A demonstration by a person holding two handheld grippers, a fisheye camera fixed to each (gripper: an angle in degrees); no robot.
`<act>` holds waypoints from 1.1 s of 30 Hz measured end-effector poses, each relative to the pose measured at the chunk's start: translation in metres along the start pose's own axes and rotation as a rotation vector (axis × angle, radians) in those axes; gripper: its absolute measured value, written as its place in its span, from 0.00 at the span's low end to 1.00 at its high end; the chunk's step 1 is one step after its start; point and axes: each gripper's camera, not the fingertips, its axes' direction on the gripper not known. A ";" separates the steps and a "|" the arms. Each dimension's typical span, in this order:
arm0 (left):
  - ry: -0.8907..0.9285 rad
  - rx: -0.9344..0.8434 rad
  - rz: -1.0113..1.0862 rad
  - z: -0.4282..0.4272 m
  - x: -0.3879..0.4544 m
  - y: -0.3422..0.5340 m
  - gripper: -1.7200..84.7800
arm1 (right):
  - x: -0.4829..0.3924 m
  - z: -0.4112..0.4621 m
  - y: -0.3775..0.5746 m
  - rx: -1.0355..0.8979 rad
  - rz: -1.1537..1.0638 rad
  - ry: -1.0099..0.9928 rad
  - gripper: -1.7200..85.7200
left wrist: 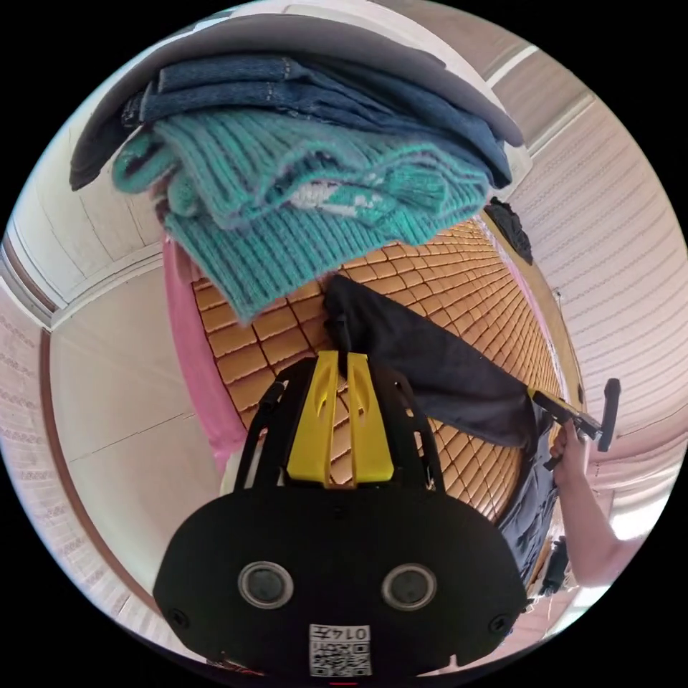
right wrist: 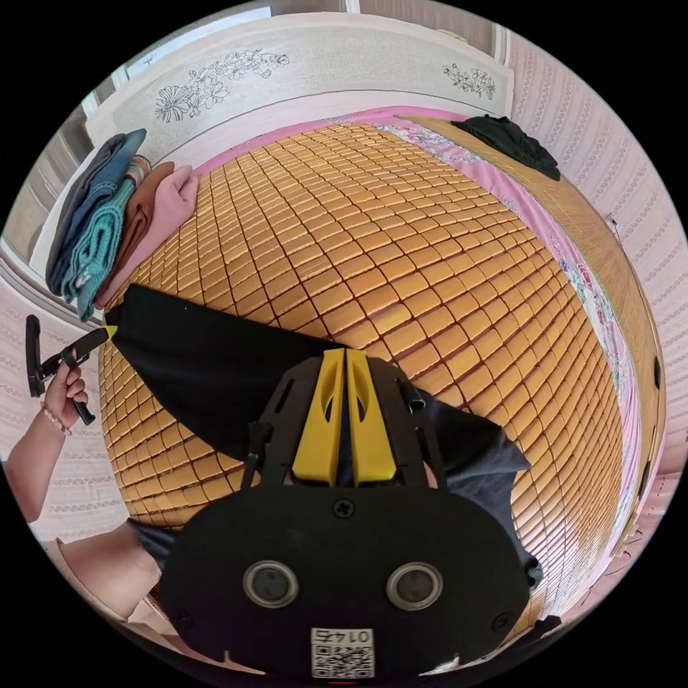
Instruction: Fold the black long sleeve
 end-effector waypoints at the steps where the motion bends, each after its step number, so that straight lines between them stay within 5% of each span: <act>1: -0.034 -0.014 -0.024 -0.003 -0.002 -0.004 0.03 | 0.003 -0.002 0.005 0.009 0.013 -0.024 0.01; 6: -0.085 0.023 -0.012 -0.036 0.004 -0.004 0.02 | 0.013 -0.027 0.025 0.074 0.049 -0.103 0.04; 11: 0.004 -0.098 0.335 -0.053 0.089 0.030 0.01 | 0.021 -0.112 0.128 0.211 0.097 0.026 0.08; 20: 0.169 -0.476 0.871 -0.012 0.248 0.155 0.06 | -0.020 -0.145 0.409 -0.302 0.428 0.039 0.10; 25: 0.079 -0.536 1.009 0.006 0.279 0.199 0.06 | -0.058 -0.140 0.488 -0.386 0.568 -0.009 0.05; 33: -0.016 -0.483 1.070 -0.010 0.291 0.214 0.02 | -0.096 -0.169 0.521 -0.242 0.519 -0.014 0.02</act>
